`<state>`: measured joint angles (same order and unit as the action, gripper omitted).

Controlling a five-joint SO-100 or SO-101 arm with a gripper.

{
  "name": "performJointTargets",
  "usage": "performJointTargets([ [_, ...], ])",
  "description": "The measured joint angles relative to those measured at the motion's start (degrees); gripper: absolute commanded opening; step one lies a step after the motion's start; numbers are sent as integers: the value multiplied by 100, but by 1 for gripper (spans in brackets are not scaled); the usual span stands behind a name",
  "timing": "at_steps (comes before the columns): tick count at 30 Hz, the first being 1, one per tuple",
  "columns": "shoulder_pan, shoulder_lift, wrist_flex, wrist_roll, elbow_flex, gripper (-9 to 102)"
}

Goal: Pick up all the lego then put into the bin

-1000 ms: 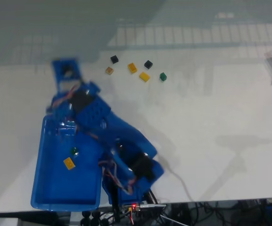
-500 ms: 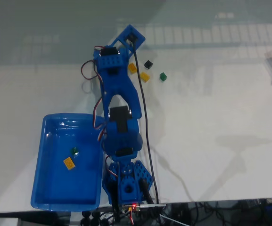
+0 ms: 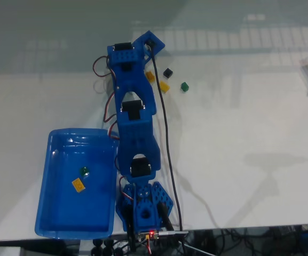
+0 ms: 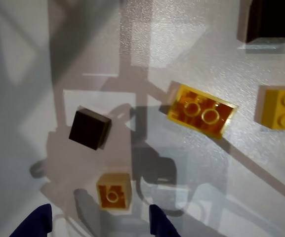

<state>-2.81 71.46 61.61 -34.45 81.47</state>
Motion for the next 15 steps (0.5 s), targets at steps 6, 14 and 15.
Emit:
performJointTargets([
  [6,-53,-229,88,-62,-185,23],
  [14,-132,-448,193,-167,-360,23],
  [15,-132,-466,211,-167,-413,22],
])
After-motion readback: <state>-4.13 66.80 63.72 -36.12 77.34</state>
